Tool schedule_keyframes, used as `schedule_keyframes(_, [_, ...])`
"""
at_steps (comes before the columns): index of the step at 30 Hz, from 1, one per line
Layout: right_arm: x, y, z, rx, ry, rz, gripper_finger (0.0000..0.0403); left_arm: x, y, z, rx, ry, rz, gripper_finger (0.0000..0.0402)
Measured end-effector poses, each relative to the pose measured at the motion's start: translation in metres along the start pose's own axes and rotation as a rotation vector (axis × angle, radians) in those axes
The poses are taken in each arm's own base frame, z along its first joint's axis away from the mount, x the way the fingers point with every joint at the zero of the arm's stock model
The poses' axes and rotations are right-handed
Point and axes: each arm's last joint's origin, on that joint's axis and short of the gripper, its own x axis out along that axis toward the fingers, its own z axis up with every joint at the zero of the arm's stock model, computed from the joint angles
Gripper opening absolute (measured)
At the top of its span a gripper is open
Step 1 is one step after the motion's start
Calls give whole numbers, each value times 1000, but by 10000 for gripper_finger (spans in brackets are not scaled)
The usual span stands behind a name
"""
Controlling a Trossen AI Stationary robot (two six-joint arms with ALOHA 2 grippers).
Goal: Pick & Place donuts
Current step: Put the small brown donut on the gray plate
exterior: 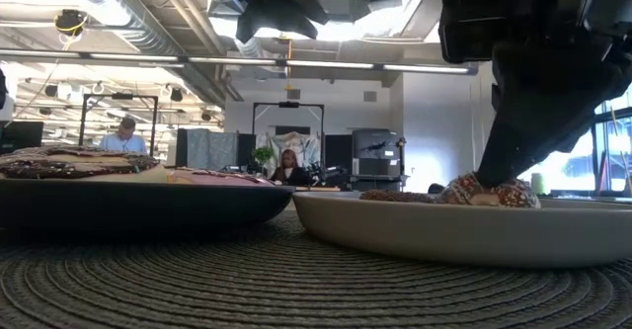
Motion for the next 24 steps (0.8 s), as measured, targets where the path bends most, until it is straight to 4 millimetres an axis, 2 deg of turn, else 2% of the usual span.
schedule_keyframes(10, [1,-1,0,-36,8,-3,25,0,0,0,-1,-1,2,114])
schedule_keyframes(24, [1,-4,0,9,29,-26,108,0,2,1,0,-26,49,113])
